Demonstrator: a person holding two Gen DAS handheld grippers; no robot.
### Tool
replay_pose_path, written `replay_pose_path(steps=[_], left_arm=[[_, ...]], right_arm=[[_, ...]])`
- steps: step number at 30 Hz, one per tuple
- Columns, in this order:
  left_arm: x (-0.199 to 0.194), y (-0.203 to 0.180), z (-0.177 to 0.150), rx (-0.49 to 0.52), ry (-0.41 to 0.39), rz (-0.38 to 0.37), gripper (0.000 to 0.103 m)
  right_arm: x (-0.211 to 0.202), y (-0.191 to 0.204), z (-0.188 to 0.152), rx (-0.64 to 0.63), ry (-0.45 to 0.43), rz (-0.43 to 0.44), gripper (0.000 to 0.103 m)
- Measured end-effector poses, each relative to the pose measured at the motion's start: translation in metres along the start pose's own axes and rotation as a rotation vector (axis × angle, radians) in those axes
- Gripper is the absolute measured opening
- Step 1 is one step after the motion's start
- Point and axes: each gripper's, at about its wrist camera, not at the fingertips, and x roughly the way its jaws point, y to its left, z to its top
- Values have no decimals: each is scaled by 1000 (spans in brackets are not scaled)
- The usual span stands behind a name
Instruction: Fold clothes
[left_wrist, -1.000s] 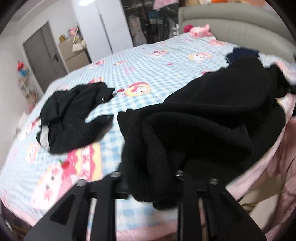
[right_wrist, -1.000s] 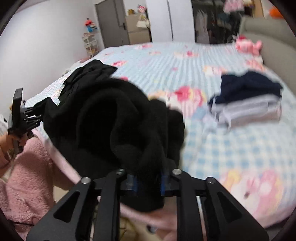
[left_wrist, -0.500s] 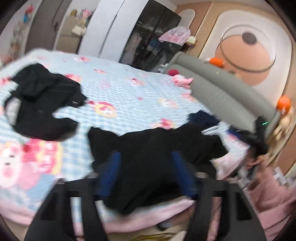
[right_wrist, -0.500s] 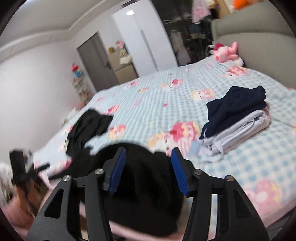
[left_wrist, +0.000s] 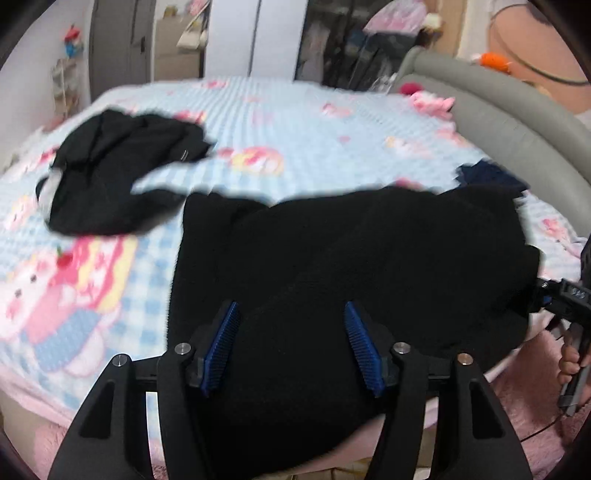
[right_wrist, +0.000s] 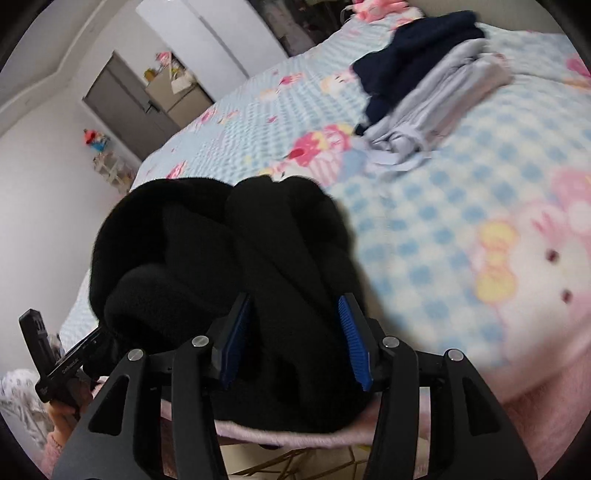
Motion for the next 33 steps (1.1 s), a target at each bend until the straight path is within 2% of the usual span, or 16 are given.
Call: replay_pose_path(steps=[2, 5, 8, 9, 11, 17, 19, 21, 22, 25, 26, 28, 33], left_arm=[[-19, -20, 9, 16, -78, -65, 60], [-28, -55, 23, 78, -124, -163, 61], [-14, -86, 30, 119, -88, -271, 61], [-11, -94, 31, 130, -77, -281, 61], [-2, -113, 30, 171, -58, -277, 61], [10, -141, 21, 227, 18, -246, 61], [4, -142, 19, 175, 60, -275, 61], [-3, -139, 9, 119, 53, -335, 61], [-6, -139, 4, 101, 49, -358, 61], [13, -150, -10, 134, 110, -363, 61], [21, -155, -13, 150, 128, -339, 61], [29, -163, -12, 161, 114, -307, 61], [38, -188, 5, 245, 97, -208, 62]], right_arm=[[-21, -1, 0, -5, -65, -4, 49], [-44, 8, 8, -49, -133, 8, 49], [-34, 16, 12, -102, -100, -8, 51], [-30, 19, 13, -120, -88, -13, 53], [-22, 25, 15, -156, -63, -24, 61], [1, 41, 22, -264, 11, -57, 61], [6, 42, 21, -283, 29, -89, 62], [5, 37, 11, -293, 28, -169, 61], [3, 34, 5, -285, 23, -167, 61], [-4, 25, -11, -257, 6, -149, 53], [-6, 26, -11, -252, 1, -125, 51], [-9, 27, -12, -242, -9, -71, 48], [0, 28, -7, -244, 5, -70, 50]])
